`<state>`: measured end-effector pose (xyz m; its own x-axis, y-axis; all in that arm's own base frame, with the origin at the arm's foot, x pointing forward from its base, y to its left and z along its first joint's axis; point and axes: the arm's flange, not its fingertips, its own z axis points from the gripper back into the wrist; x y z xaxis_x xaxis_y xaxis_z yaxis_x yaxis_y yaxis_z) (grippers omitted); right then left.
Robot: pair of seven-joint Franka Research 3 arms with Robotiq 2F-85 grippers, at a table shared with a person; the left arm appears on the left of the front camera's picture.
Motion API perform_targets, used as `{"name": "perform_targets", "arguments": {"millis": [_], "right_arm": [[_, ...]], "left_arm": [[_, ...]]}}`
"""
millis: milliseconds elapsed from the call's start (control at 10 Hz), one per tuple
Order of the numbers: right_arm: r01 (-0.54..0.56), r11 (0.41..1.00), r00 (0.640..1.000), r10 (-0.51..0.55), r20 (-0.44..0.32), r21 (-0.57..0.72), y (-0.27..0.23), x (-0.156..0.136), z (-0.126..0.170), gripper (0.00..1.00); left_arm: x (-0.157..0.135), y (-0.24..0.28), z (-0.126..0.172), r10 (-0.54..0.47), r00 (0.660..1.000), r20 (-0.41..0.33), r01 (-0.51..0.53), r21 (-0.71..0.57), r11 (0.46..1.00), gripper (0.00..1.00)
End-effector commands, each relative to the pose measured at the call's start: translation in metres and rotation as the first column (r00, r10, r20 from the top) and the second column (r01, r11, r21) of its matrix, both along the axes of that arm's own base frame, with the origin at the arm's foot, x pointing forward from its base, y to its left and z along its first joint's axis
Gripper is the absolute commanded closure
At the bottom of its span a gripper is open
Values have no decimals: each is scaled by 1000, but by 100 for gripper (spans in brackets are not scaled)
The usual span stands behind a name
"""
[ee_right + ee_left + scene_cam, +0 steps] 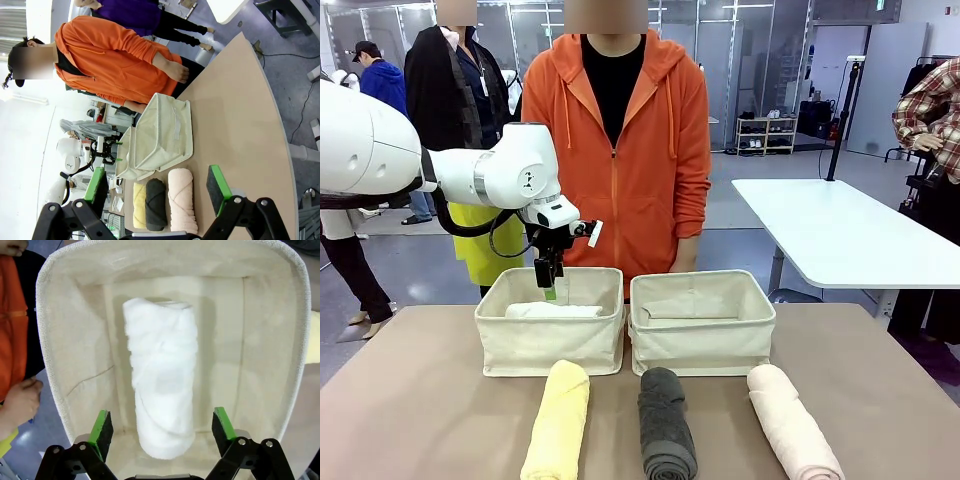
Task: Divide the towels into two baskets.
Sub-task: Pick up one hotel-folded towel from the bottom of the table and place it in the Fabric basket indicated by the person.
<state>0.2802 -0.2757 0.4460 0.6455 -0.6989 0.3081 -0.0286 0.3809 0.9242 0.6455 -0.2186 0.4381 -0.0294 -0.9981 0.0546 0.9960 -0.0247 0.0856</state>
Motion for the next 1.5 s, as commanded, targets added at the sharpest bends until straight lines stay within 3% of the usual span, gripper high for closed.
{"name": "perform_targets", "arguments": {"millis": [0, 500, 600, 700, 800, 900, 1000, 1200, 1400], "right_arm": [[2, 1000, 1000, -2, 11, 3, 0, -2, 3, 0], [2, 1000, 1000, -2, 11, 3, 0, -2, 3, 0], [2, 1000, 1000, -2, 11, 3, 0, -2, 3, 0], [2, 1000, 1000, -2, 11, 3, 0, -2, 3, 0], [2, 1000, 1000, -2, 11, 3, 0, -2, 3, 0], [2, 1000, 1000, -2, 11, 3, 0, -2, 3, 0], [2, 1000, 1000, -2, 11, 3, 0, -2, 3, 0], [2, 1000, 1000, -2, 11, 3, 0, -2, 3, 0], [2, 1000, 1000, -2, 11, 3, 0, -2, 3, 0]], "left_arm": [[1, 3, 1, -2, 1000, 1, 2, 5, 1000, 0], [0, 0, 0, 0, 1000, 0, 0, 0, 1000, 0], [1, 5, 19, 43, 999, -5, -43, 14, 999, 0], [-14, 23, 44, 154, 987, -35, -155, -21, 988, 0], [-37, 42, 65, 213, 970, -117, -228, -137, 964, 0], [-60, 68, 84, 264, 954, -145, -288, -182, 940, 0], [-86, 97, 98, 299, 932, -203, -346, -267, 899, 0], [-145, 176, 109, 378, 850, -368, -517, -440, 734, 0], [-195, 254, 99, 408, 767, -495, -639, -540, 547, 0]]}}
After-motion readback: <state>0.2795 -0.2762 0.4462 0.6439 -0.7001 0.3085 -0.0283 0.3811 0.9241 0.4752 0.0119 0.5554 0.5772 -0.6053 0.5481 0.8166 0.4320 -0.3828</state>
